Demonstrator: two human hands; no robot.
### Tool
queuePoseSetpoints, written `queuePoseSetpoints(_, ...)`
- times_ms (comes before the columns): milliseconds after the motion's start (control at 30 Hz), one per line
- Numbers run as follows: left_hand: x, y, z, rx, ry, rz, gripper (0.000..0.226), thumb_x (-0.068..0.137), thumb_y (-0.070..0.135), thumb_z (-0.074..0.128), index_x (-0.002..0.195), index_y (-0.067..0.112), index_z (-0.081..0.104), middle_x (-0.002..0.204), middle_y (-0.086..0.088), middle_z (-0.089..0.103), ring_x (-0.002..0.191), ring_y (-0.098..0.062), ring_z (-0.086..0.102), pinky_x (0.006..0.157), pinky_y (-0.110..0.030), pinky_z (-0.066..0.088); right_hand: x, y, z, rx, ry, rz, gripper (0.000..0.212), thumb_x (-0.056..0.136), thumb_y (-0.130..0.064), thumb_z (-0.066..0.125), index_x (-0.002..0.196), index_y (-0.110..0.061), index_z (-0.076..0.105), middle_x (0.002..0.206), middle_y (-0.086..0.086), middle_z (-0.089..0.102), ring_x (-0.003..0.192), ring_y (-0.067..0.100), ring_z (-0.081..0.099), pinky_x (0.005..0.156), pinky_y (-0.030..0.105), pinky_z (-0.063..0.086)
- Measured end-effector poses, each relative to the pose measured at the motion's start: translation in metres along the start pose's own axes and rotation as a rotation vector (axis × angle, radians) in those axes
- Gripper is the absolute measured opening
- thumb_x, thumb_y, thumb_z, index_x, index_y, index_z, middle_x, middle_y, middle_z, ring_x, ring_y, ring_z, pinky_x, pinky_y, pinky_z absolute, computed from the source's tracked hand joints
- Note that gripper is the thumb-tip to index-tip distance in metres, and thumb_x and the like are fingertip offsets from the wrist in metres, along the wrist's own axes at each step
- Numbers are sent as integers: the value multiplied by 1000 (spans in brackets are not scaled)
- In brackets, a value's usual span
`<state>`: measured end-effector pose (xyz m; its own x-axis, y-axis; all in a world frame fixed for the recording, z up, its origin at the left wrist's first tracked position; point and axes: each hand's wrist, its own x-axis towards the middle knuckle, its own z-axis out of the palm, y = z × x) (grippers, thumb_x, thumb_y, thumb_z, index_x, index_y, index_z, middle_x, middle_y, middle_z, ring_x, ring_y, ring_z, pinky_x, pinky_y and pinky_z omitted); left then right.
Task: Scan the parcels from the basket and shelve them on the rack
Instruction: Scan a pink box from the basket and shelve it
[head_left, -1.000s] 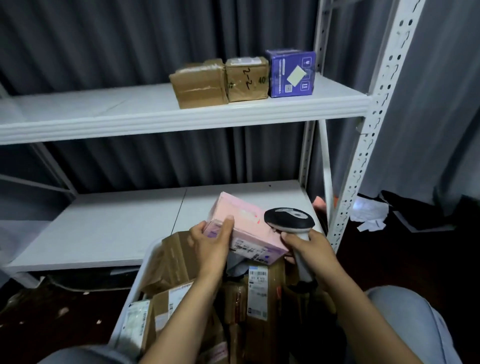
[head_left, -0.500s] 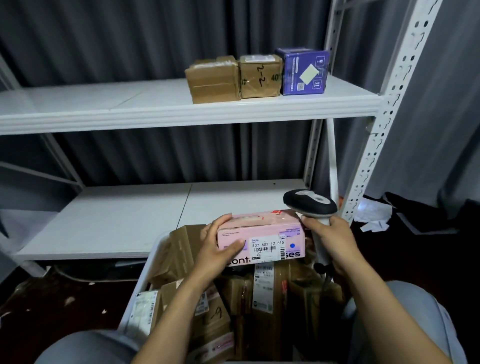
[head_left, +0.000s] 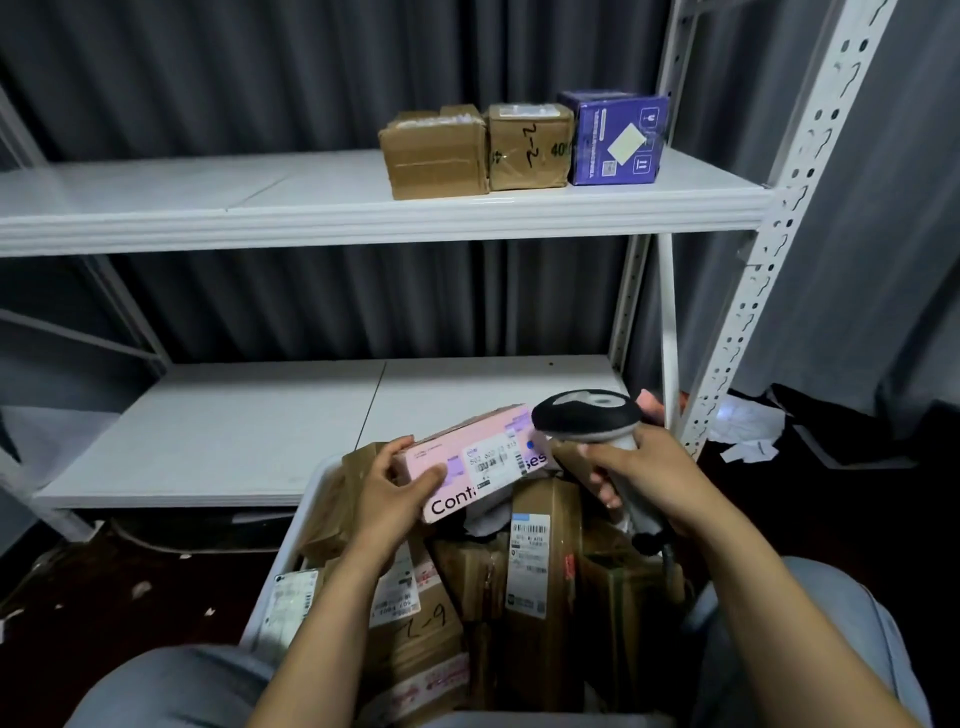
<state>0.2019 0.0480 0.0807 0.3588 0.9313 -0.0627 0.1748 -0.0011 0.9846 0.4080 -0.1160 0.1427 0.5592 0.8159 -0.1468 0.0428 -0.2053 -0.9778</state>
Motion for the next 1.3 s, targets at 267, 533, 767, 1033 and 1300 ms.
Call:
queuePoseSetpoints(267,9,-3,-12,-109,98,-32,46,84,13,72,123,28,53,118,-11,63,78,-13,68,57,-23,56,-1,-4,2,-122,-14,11,18,85,-16,68,74,-5,61,58,11,58,48,22,47,49,31,40)
queuePoseSetpoints(533,11,-3,-12,-103,108,-45,50,83,17,74,126,29,52,124,-12,60,82,-15,69,57,-24,56,-4,-12,-4,-168,-33,5,17,88,-15,66,82,1,63,58,9,59,48,20,49,47,29,42)
queuePoseSetpoints(767,10,-1,-7,-110,78,-42,48,83,16,74,123,34,52,128,-13,59,86,-20,70,59,-26,57,-2,-13,-1,-165,-45,5,16,89,-13,65,78,-3,61,56,8,58,44,19,47,43,27,41)
queuePoseSetpoints(1033,9,9,-12,-104,105,12,45,80,19,77,115,37,54,118,-9,64,91,-22,70,75,-40,60,3,-22,3,-186,-27,-38,19,88,-14,66,73,-5,60,54,8,58,43,19,48,42,25,42)
queuePoseSetpoints(1300,3,62,-35,8,375,266,54,65,41,80,114,41,56,116,6,62,104,-15,61,87,-37,54,19,-85,32,-133,17,-204,13,87,-13,67,78,-6,62,59,7,61,44,18,49,47,28,42)
